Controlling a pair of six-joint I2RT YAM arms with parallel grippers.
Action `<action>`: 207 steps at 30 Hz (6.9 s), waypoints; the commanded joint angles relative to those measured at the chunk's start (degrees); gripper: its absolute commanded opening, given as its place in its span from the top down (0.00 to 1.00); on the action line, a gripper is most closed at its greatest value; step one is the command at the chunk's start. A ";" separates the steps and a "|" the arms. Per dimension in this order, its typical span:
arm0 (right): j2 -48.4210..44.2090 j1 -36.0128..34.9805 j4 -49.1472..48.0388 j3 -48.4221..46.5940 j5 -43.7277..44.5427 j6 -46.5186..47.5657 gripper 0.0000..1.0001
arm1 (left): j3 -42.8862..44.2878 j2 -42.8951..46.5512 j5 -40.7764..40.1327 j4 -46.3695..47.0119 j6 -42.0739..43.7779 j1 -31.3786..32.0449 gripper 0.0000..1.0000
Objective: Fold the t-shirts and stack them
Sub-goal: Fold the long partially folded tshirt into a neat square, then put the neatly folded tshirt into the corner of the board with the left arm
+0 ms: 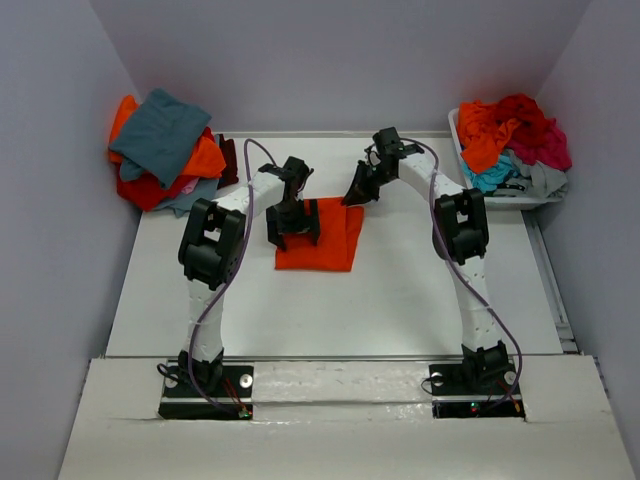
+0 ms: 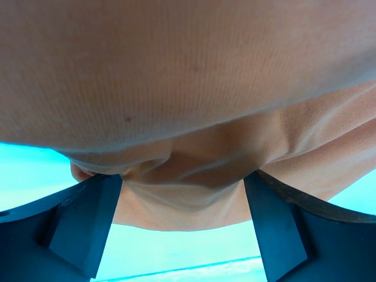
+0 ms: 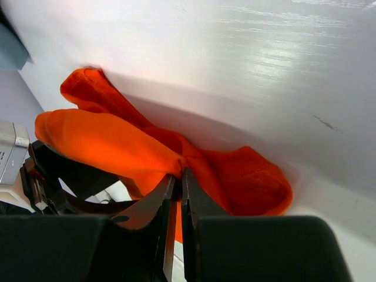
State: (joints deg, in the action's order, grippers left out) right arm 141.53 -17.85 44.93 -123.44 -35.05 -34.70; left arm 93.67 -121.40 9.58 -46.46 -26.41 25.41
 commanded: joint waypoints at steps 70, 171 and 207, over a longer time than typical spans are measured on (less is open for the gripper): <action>-11.63 -8.35 -1.16 21.22 -3.27 3.94 0.78 | 11.98 -5.42 -11.43 -2.76 -3.56 -2.56 0.01; 3.57 -8.35 6.05 1.44 -3.97 8.86 0.72 | -32.23 17.86 12.76 28.18 -11.64 -22.15 0.01; 4.28 -8.35 5.52 0.83 -4.33 8.07 0.72 | -26.08 3.81 20.12 22.99 -4.96 -24.97 0.01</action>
State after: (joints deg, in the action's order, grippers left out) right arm 143.55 -25.58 50.52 -121.45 -41.12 -27.22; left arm 71.66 -113.54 39.03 -16.82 -36.10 0.86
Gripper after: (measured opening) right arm 0.283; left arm 0.985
